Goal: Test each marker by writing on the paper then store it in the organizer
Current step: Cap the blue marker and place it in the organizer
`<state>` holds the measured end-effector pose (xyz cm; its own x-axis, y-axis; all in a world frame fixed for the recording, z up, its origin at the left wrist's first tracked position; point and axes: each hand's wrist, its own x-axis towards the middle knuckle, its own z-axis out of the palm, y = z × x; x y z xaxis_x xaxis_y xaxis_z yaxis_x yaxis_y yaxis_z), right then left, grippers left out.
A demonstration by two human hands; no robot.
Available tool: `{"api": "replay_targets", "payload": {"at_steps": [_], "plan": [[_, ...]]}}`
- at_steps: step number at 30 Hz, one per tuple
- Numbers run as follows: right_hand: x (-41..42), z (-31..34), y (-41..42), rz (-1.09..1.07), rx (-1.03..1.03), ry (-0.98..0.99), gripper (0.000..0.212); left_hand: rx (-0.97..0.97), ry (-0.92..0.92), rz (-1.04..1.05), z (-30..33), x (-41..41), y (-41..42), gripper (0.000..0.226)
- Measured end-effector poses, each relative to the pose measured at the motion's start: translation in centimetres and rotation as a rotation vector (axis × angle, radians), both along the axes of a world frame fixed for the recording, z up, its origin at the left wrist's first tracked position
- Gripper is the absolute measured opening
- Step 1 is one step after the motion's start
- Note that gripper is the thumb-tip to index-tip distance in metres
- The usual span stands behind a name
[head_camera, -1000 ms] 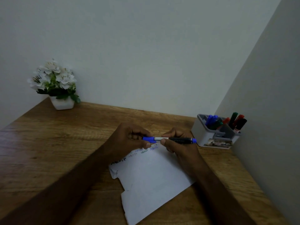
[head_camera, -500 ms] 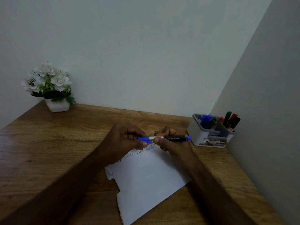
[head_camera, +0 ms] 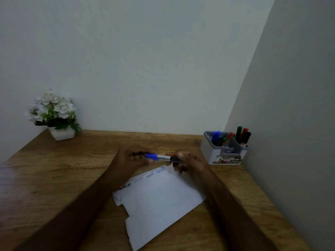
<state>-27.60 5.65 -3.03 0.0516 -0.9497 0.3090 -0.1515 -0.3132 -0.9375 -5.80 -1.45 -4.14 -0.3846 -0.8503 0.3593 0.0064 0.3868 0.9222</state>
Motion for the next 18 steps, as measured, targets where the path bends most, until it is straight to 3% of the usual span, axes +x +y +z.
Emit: {"api": "replay_targets", "payload": {"at_steps": [4,11,14,18], "plan": [[-0.2,0.8,0.7,-0.075,0.002,0.086,0.018,0.040,0.101,0.011,1.3,-0.5,0.9,0.021],[-1.1,2.0,2.0,-0.092,0.133,0.136,0.028,0.021,0.211,0.033,3.4,-2.8,0.5,0.038],[-1.5,2.3,2.0,-0.229,-0.001,0.164,0.022,-0.045,0.167,-0.029,5.2,-4.8,0.9,0.035],[-2.1,3.6,1.9,-0.324,-0.236,0.126,0.038,-0.145,0.070,-0.088,7.4,-7.5,1.1,0.035]]}}
